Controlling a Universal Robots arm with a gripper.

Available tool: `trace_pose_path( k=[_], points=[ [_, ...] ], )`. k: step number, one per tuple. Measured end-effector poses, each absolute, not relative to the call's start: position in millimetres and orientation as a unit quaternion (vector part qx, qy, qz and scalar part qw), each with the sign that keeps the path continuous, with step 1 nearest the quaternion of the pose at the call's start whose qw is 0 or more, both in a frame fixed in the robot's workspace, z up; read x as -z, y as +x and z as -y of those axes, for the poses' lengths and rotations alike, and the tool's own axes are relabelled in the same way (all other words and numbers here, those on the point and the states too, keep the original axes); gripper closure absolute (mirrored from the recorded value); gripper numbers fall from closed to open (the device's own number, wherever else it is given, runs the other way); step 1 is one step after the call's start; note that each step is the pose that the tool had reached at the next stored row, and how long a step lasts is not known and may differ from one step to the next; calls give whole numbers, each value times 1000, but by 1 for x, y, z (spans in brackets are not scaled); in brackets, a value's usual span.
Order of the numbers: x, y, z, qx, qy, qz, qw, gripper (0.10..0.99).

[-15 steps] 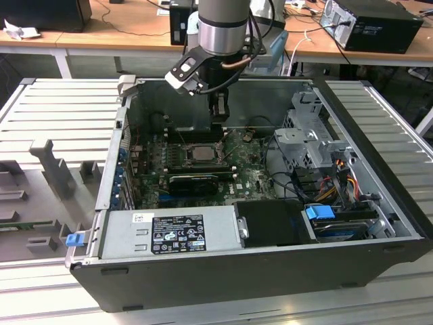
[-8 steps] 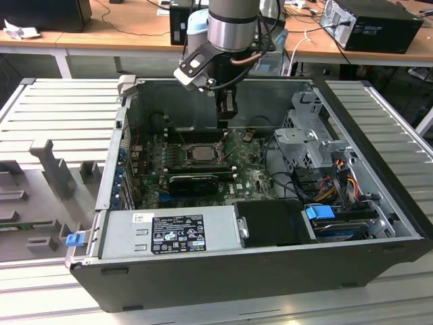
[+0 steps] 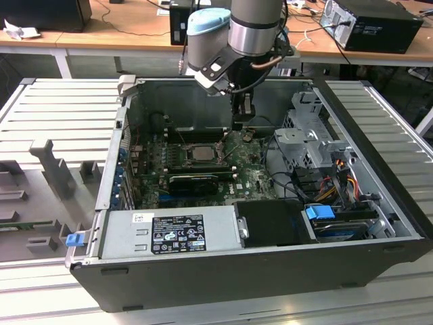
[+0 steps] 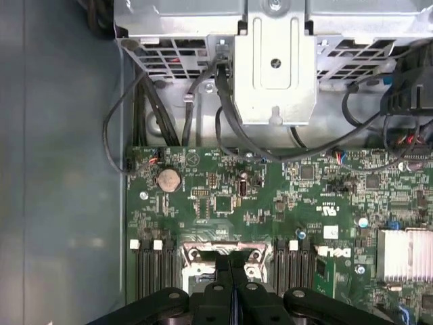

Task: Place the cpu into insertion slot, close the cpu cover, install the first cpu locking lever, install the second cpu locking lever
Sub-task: 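Close the cpu cover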

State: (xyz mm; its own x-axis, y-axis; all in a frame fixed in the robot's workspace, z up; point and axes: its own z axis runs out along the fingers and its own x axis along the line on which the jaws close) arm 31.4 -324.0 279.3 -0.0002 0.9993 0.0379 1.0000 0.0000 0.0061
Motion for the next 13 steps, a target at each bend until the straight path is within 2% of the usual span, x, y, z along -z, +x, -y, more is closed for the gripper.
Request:
trace_pose_path(
  k=[13],
  points=[
    [-257, 64, 324, 13, -705, 709, 14, 980]
  ],
)
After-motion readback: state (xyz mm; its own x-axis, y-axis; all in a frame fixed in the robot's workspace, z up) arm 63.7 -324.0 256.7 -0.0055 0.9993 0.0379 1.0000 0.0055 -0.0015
